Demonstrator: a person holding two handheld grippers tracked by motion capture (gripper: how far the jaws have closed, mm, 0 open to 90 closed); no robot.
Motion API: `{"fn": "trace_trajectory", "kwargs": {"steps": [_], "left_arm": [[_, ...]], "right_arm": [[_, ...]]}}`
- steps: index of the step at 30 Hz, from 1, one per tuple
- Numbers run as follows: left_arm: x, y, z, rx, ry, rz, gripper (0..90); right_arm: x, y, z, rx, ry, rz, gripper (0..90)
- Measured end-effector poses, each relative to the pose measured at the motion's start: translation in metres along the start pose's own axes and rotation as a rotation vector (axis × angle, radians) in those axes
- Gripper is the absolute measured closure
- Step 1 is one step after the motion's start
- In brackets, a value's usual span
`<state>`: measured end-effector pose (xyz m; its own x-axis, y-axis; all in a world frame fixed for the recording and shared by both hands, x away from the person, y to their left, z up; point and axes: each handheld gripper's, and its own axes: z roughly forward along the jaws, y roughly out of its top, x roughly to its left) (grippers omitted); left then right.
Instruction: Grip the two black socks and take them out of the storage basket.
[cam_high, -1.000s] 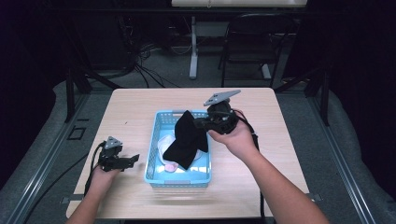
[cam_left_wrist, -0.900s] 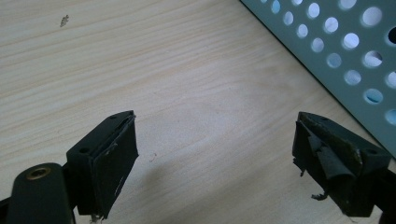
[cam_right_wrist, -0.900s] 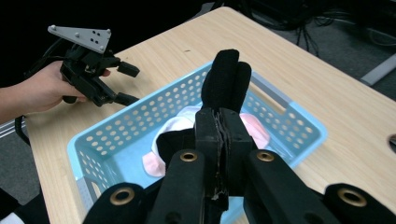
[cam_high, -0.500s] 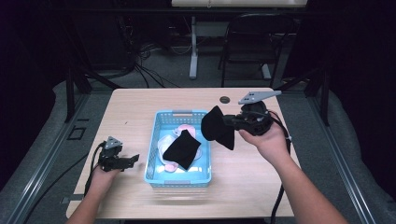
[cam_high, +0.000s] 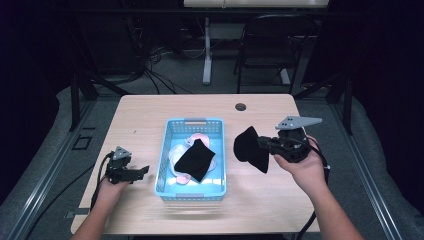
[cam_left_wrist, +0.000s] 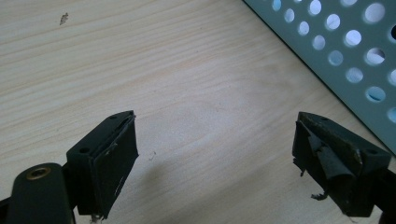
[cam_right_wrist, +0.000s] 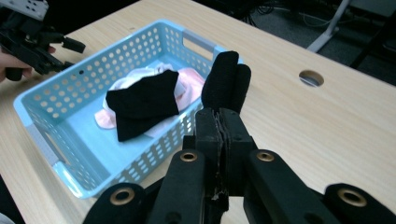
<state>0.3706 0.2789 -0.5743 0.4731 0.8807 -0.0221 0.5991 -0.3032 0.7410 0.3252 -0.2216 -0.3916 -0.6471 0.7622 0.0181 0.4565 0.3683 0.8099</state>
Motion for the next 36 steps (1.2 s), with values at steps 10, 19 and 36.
{"fn": "trace_trajectory", "kwargs": {"steps": [10, 19, 36], "left_arm": [[0.000, 0.000, 0.000, 0.008, 0.002, 0.006, 14.2], [0.000, 0.000, 0.000, 0.005, 0.002, 0.008, 14.2], [0.000, 0.000, 0.000, 0.010, -0.001, 0.012, 14.2]], "right_arm": [[-0.004, -0.042, 0.018, 0.029, -0.005, 0.059, 87.5], [-0.015, -0.075, 0.041, 0.082, -0.106, 0.074, 87.5], [-0.052, -0.127, 0.059, 0.139, -0.196, 0.225, 87.2]]}}
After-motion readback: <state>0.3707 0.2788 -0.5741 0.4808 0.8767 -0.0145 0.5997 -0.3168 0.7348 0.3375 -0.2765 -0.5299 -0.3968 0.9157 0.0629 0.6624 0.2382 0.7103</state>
